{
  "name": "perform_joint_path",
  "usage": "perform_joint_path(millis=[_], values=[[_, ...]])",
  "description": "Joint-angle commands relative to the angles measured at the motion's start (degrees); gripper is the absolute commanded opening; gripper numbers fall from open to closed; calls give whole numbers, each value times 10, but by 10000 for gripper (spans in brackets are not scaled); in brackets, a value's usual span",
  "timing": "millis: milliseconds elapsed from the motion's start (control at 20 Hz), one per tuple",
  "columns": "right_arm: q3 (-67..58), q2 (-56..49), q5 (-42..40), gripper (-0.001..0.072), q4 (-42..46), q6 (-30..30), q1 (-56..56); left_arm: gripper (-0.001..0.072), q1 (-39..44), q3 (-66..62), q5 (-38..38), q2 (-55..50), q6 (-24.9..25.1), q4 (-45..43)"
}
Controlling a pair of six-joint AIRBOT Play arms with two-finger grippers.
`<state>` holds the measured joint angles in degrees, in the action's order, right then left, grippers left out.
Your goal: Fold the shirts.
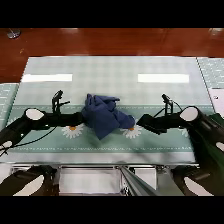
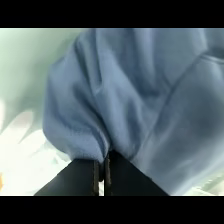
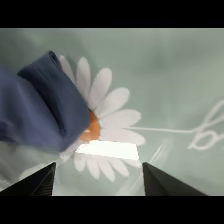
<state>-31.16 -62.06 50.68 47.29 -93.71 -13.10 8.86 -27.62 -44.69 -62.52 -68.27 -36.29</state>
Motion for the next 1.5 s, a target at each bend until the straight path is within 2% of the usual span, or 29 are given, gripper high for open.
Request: perform_joint_path(millis=[0,200,250,300,350,500,700,900,950,1050,1150,1250,1300,1450], values=[[-17,-75,-17,618,-121,75,-8,27,1,-24,-13,-3,11,3],[-80,-164,-19,612,-155,86,-59,27,1,-24,-14,-3,10,4],[-99,-184,-16,474,-158,83,-68,27,1,-27,-14,-3,10,4],[-119,-198,-8,184,-155,81,-70,27,1,-37,-23,-2,10,3],[-142,-203,-1,26,-140,88,-67,27,-4,-54,-39,1,12,3],[-259,-182,47,26,-30,66,-37,27,-38,-145,-91,26,16,3],[-543,-141,117,25,120,-11,10,26,-82,-340,-102,60,-12,3],[-825,-99,202,25,224,-15,19,26,-129,-527,-135,90,-23,-14],[-869,-82,219,25,228,-3,19,26,-143,-567,-140,103,-31,-31],[-894,-20,228,25,230,21,19,26,-170,-626,-145,134,-41,-82],[-894,42,256,25,236,27,19,26,-193,-660,-150,176,-75,-154],[-890,91,293,25,235,30,19,26,-208,-664,-174,221,-82,-176],[-881,113,314,25,235,31,19,26,-209,-664,-205,237,-85,-174],[-820,165,376,25,235,31,19,26,-209,-656,-359,271,-109,-173]])
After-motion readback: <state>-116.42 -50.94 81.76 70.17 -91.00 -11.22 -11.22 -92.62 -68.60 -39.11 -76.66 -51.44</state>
